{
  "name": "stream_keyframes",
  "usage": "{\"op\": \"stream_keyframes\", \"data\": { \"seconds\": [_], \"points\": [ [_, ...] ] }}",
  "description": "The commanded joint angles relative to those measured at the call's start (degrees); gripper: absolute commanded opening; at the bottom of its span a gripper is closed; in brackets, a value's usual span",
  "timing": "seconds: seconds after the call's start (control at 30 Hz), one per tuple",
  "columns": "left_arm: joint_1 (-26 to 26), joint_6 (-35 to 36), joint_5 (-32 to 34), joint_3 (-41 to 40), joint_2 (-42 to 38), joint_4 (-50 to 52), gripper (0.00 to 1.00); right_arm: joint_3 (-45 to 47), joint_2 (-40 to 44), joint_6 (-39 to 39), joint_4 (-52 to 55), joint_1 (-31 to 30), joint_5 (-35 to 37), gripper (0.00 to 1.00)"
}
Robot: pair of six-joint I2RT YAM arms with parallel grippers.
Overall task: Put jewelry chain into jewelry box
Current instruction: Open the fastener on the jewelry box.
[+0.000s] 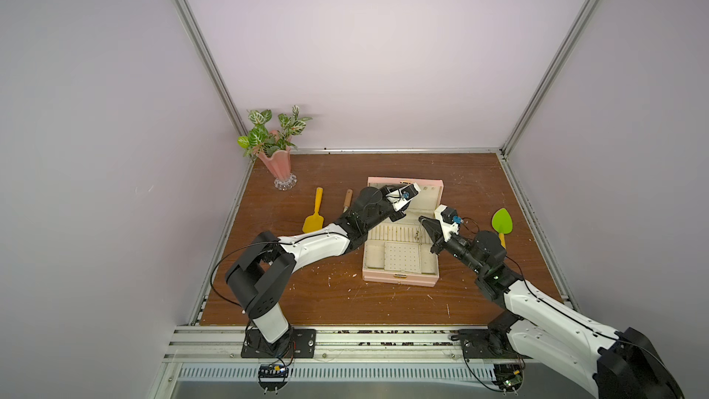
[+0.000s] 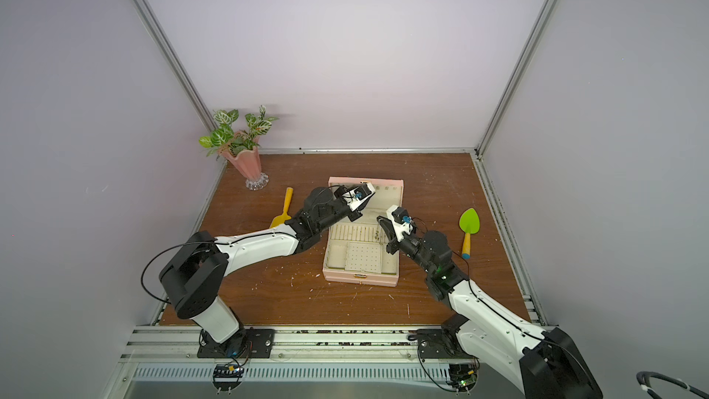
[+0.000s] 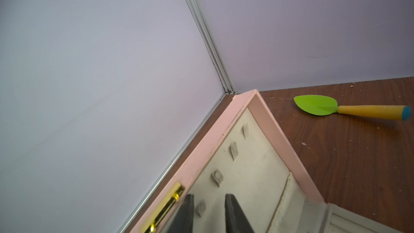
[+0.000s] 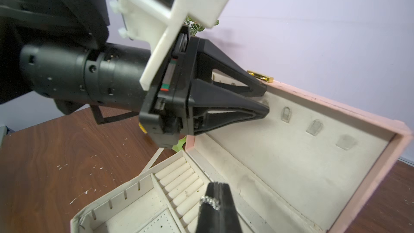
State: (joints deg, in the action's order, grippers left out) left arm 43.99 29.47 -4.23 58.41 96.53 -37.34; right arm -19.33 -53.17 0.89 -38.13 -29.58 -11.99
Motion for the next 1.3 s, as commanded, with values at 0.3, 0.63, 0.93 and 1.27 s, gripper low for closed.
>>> {"op": "stream_keyframes", "data": {
  "seconds": [0.3,0.63,0.93,1.27],
  "points": [
    [-0.9,4.0,3.1,3.5,3.0,0.9,0.28,0.1,1.0,0.7,-2.5,0.5,-1.5,0.00],
    [-1.0,6.9,1.7,4.9,3.3,3.9,0.19,0.1,0.2,0.8,-2.5,0.6,-1.7,0.00],
    [-1.0,11.8,3.3,1.3,1.1,6.5,0.08,-0.1,-0.2,0.9,-2.5,0.8,-1.7,0.00],
    [-0.8,15.3,3.2,-2.9,-1.0,8.7,0.08,-0.1,-0.9,1.0,-2.9,0.9,-1.6,0.00]
  ]
}}
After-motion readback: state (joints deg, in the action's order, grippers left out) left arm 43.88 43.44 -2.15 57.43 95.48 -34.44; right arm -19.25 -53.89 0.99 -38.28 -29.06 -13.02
